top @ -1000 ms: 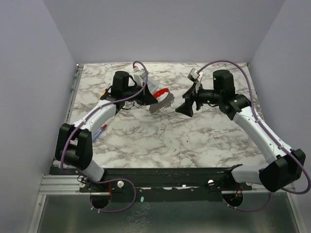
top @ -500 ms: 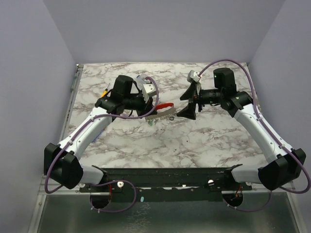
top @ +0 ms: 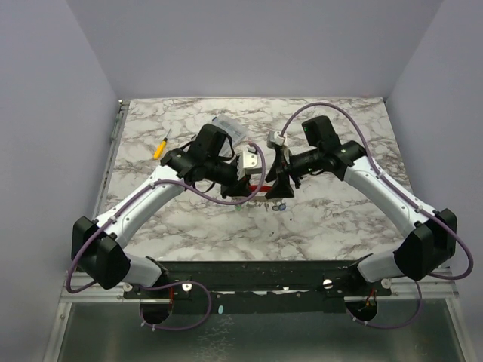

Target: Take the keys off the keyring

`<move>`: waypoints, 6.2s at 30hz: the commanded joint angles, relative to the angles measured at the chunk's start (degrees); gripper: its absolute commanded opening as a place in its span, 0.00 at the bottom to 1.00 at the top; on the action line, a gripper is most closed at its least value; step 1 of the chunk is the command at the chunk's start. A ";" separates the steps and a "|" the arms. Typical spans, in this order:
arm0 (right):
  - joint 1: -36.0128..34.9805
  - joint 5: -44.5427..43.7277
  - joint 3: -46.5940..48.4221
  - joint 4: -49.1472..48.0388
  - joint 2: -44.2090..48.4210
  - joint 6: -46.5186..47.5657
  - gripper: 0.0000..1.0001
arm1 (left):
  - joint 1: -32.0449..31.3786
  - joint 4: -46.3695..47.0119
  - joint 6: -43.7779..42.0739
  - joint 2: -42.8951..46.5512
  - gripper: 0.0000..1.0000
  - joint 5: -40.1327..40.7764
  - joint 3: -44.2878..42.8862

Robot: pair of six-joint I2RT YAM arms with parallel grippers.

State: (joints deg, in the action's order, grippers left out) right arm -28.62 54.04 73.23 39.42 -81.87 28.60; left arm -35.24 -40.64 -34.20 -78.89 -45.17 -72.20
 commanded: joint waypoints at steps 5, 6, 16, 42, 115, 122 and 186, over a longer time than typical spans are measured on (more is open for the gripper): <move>-3.19 0.08 -0.05 3.32 -1.01 2.33 0.35 | -0.66 -2.71 -3.18 -0.79 0.00 -3.91 -3.29; -3.19 0.47 -0.29 3.50 -0.97 2.49 0.30 | -0.50 -2.85 -3.24 -0.65 0.00 -4.10 -3.51; -3.19 -0.20 -5.02 -8.10 4.50 -7.41 0.01 | 6.42 -2.60 -1.57 0.54 0.50 -11.02 -2.50; -1.84 4.14 -3.58 -14.04 4.62 -13.56 0.06 | 14.63 2.59 1.68 5.47 0.00 -21.25 6.30; -9.00 9.24 3.20 -10.18 -6.40 -19.56 0.01 | 18.85 8.26 -13.42 6.92 0.71 -32.39 23.87; -9.21 9.64 4.04 -10.20 -7.41 -20.14 0.01 | 18.63 8.28 -14.45 5.68 0.70 -32.50 22.76; -2.93 6.72 -4.24 -16.49 -4.98 -22.26 0.01 | 17.40 12.19 11.87 9.03 0.00 -5.19 10.30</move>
State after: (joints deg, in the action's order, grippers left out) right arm -32.12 61.60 70.46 25.85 -89.27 5.17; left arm -17.87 -28.84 -24.53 -71.59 -55.86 -59.00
